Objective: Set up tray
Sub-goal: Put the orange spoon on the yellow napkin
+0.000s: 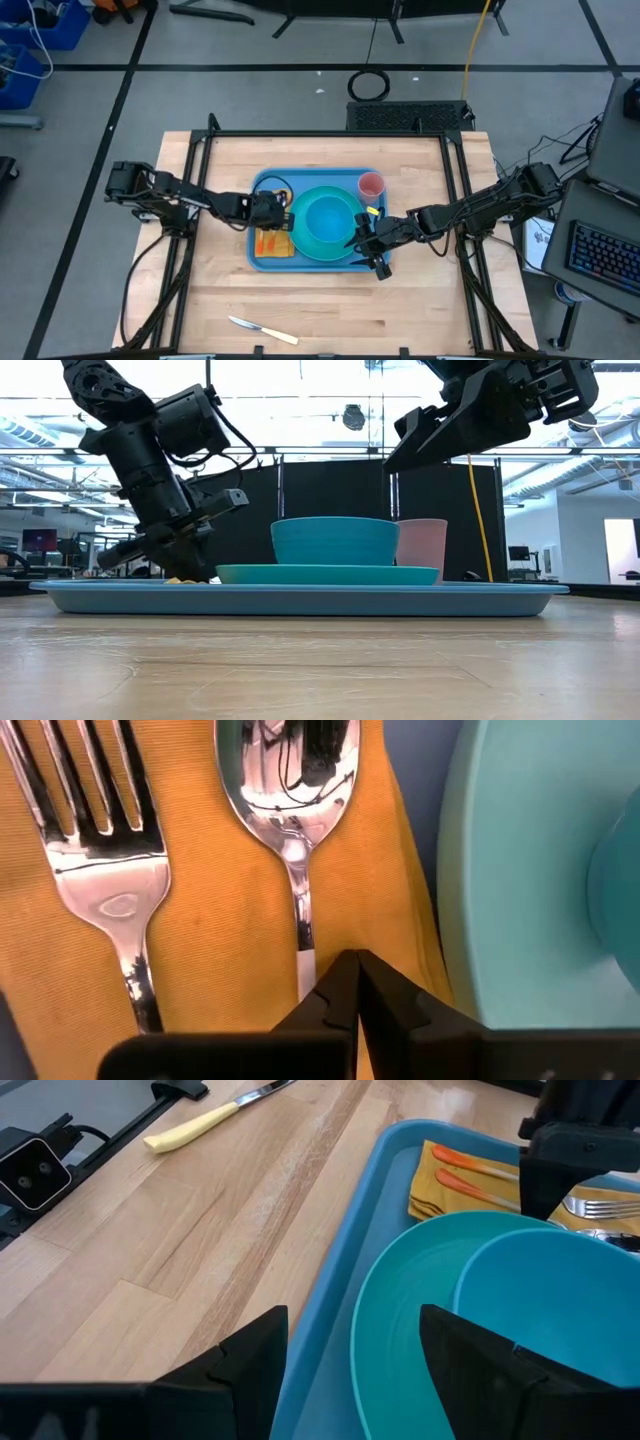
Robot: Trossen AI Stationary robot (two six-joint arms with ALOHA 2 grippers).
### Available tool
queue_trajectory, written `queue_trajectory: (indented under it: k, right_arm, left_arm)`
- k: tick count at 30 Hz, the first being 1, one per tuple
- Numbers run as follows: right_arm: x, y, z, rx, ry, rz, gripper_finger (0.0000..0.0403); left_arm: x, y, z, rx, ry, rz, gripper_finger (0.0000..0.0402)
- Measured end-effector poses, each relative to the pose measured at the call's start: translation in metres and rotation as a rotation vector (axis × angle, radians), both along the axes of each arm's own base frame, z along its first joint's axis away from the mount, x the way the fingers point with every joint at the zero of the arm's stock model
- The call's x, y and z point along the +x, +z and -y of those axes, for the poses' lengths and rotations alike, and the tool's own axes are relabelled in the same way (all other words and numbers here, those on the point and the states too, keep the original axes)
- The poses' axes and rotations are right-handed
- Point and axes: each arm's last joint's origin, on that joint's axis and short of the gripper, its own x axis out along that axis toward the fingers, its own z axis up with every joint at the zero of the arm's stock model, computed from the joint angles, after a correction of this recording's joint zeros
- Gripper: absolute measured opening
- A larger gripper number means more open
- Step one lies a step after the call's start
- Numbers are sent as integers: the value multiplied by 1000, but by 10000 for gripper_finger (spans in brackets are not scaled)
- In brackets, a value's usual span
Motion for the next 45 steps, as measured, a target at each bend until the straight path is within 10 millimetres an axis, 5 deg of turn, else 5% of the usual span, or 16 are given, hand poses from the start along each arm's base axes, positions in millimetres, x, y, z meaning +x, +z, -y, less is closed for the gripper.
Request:
queue_trajectory:
  k: [14,29,39,45]
  right_arm:
    - [0,0,0,-1,0,-5,216]
    - [0,-1,0,7,-6,-10,216]
    - [0,0,0,8,-6,-7,216]
    - [0,0,0,8,-6,-8,216]
  left_arm:
    - [2,2,10,73,16,33,8]
    - [-19,35,8,108,42,64,5]
    - [1,51,6,173,-67,290,16]
    - [-2,47,2,139,-107,235,4]
